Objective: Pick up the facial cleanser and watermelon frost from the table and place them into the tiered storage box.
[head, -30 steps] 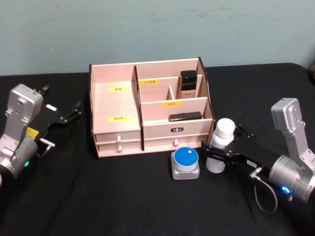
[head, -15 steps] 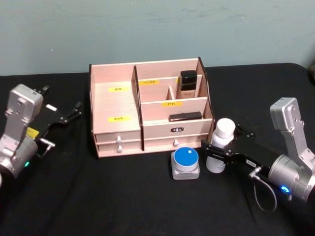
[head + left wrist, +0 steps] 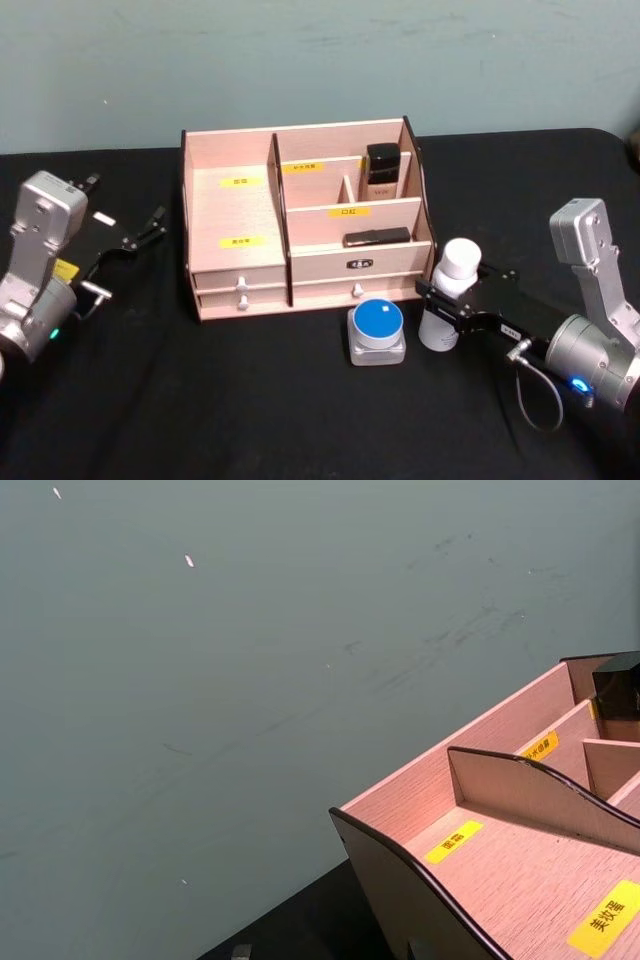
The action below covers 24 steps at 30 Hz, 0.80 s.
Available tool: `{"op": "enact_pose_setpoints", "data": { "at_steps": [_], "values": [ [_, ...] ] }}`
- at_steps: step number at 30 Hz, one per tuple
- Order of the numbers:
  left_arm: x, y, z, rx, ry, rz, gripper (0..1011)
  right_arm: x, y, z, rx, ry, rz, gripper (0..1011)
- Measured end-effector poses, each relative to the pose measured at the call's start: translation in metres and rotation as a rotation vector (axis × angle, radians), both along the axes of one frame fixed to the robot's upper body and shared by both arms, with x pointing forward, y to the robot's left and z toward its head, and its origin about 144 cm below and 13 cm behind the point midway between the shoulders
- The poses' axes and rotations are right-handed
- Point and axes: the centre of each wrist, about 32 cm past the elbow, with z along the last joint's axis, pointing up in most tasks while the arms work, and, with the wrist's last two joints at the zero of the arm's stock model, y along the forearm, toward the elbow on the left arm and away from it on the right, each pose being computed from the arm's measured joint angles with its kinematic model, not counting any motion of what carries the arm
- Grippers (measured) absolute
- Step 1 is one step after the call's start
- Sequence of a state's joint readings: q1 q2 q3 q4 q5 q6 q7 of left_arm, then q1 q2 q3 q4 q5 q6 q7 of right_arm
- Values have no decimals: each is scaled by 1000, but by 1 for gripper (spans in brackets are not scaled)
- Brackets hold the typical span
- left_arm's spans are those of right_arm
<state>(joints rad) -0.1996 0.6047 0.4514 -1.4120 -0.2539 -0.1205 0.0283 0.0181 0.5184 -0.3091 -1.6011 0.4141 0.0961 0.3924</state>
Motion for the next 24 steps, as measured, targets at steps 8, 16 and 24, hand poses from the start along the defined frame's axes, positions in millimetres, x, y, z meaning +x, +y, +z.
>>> {"op": "enact_pose_setpoints", "data": {
  "at_steps": [8, 16, 24],
  "values": [
    [0, 0, 0, 0, 0, 0, 1009, 0, 0, 0, 0, 0, 0, 593],
    [0, 0, 0, 0, 0, 0, 1010, 0, 0, 0, 1, 1, 0, 593],
    [0, 0, 0, 0, 0, 0, 1009, -1, -3, 0, 10, 0, 5, 592]
  ]
}}
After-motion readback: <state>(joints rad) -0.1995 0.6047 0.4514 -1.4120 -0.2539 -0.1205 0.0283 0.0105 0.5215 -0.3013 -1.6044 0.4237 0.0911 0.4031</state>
